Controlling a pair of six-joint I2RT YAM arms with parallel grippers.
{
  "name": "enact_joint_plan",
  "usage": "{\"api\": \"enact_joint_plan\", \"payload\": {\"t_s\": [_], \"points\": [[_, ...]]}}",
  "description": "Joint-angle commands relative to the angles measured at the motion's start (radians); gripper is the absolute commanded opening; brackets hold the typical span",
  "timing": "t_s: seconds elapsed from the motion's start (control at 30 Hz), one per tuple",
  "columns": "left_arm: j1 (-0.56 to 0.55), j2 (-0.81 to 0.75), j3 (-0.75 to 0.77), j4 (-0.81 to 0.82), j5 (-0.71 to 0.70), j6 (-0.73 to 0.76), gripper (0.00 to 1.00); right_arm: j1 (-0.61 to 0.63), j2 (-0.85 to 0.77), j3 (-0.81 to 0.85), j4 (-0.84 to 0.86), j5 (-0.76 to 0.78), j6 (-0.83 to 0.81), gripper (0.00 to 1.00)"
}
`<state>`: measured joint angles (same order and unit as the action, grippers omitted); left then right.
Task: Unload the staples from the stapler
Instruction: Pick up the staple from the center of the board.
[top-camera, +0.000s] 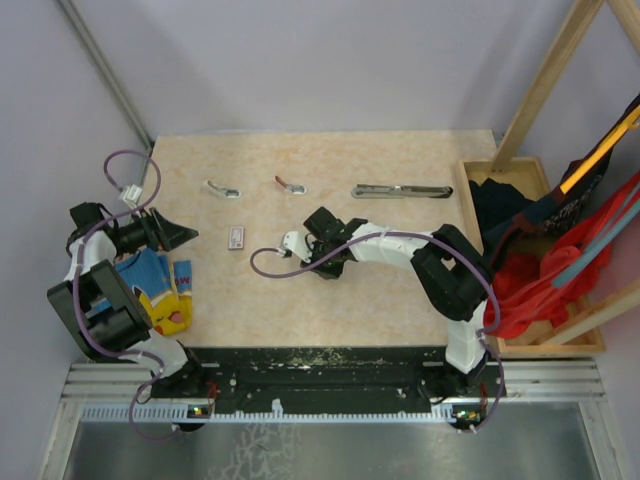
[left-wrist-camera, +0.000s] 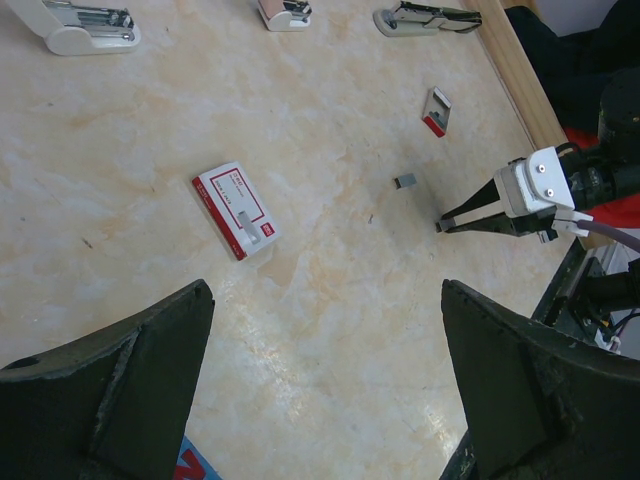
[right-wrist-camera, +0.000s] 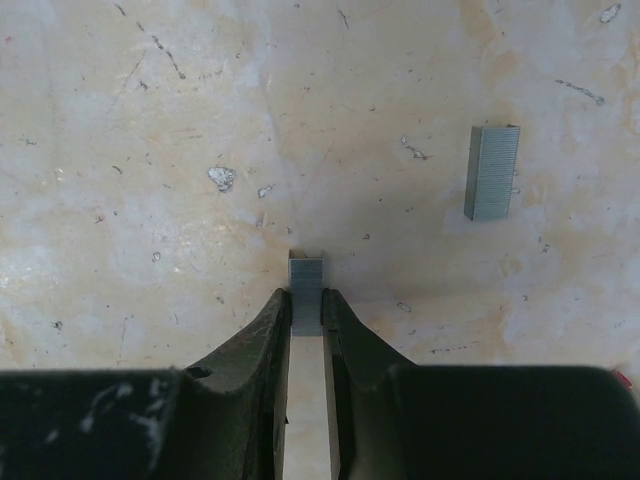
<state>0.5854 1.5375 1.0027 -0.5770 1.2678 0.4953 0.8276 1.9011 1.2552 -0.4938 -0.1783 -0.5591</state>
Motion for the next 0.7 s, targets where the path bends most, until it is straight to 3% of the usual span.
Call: {"api": "enact_joint_plan", "payload": {"t_s": [0.0, 0.33, 0.67], "points": [[0.007, 0.010, 0.014, -0.012, 0.024, 0.022, 1.00, 0.015, 0.004, -0.004, 0.034, 0.015, -0.005, 0.15], [0.007, 0.012, 0.014, -0.011, 0.024, 0.023, 1.00, 0.004, -0.040, 0.034, 0.028, 0.040, 0.047, 0.14], [0.007, 0.014, 0.014, -0.011, 0.025, 0.022, 1.00, -0.104, -0.113, 0.076, 0.042, 0.067, 0.140, 0.13]]}}
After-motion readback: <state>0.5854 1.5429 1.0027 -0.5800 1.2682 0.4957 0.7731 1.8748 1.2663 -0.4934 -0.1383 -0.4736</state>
